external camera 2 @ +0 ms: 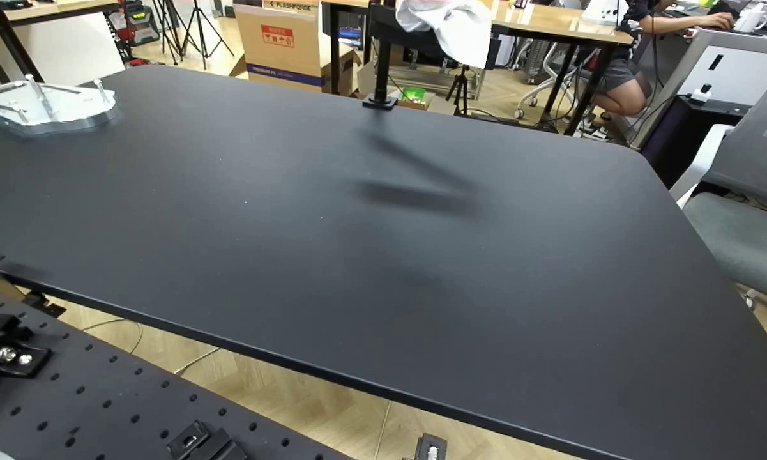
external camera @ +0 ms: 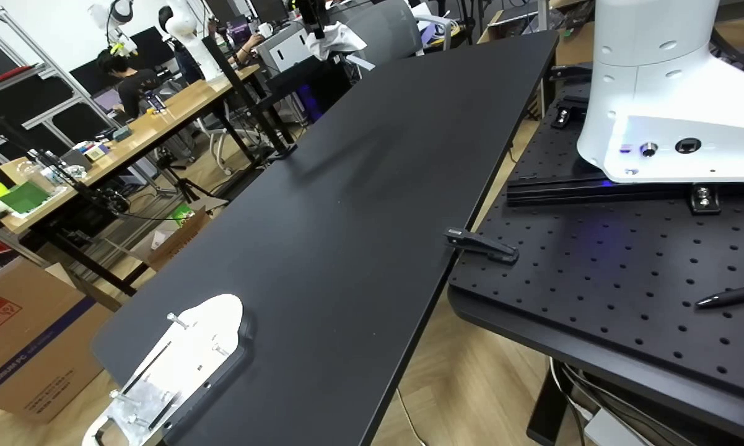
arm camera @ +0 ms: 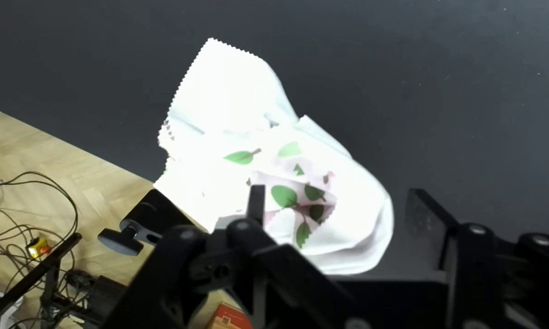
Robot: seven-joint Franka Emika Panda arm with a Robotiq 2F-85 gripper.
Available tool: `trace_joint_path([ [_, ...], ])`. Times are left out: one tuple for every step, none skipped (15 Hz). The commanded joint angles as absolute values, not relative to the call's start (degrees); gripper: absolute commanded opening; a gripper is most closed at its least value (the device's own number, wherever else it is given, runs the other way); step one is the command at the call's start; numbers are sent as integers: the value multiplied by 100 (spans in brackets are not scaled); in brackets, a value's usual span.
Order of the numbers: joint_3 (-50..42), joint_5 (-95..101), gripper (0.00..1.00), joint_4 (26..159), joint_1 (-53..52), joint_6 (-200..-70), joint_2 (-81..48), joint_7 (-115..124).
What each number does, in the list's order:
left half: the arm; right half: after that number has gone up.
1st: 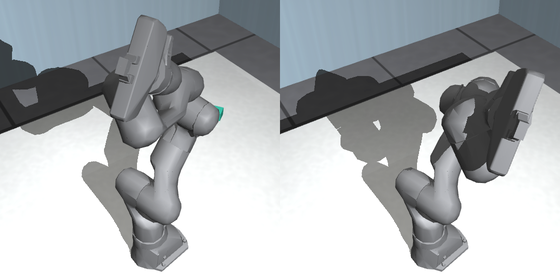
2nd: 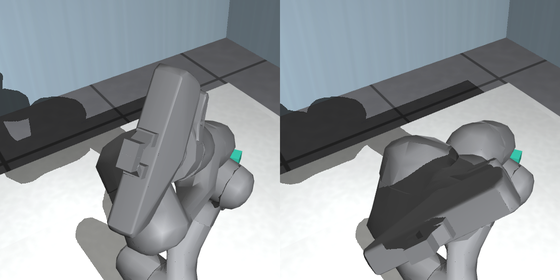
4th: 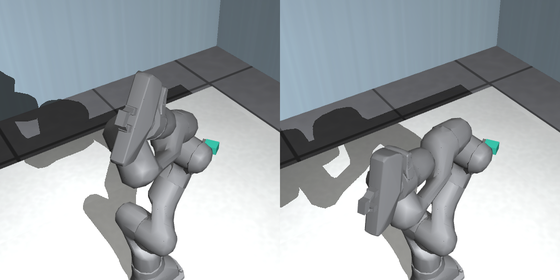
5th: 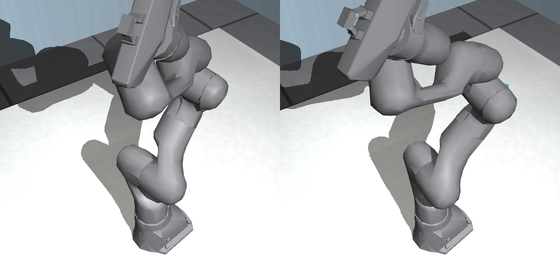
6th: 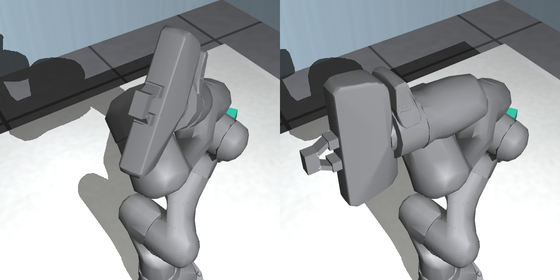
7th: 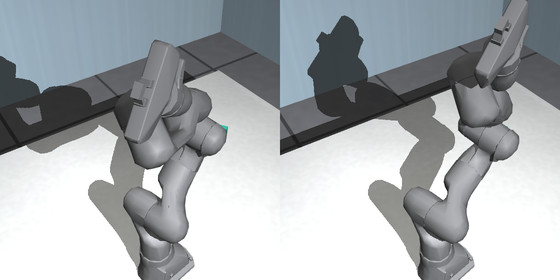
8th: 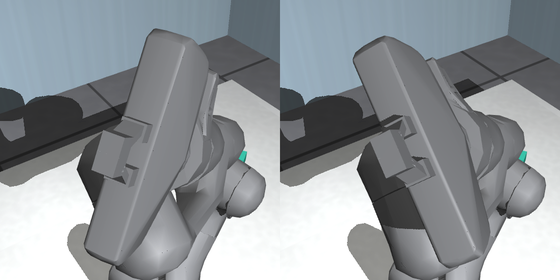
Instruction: Put the cloth on the black rod
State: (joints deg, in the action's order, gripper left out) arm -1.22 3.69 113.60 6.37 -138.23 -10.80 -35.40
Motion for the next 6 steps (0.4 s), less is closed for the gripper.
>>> trace_joint_path([
  [-154, 625, 100, 11447, 551, -13752, -690, -3302],
  [-158, 707, 100, 11435, 524, -13696, -627, -3247],
  [-151, 781, 100, 11430, 491, -13618, -538, -3210],
  [-141, 882, 100, 11395, 449, -13411, -472, -3163],
  [-113, 895, 100, 11374, 411, -13153, -393, -3173],
  [-95, 923, 100, 11368, 374, -12949, -340, -3186],
])
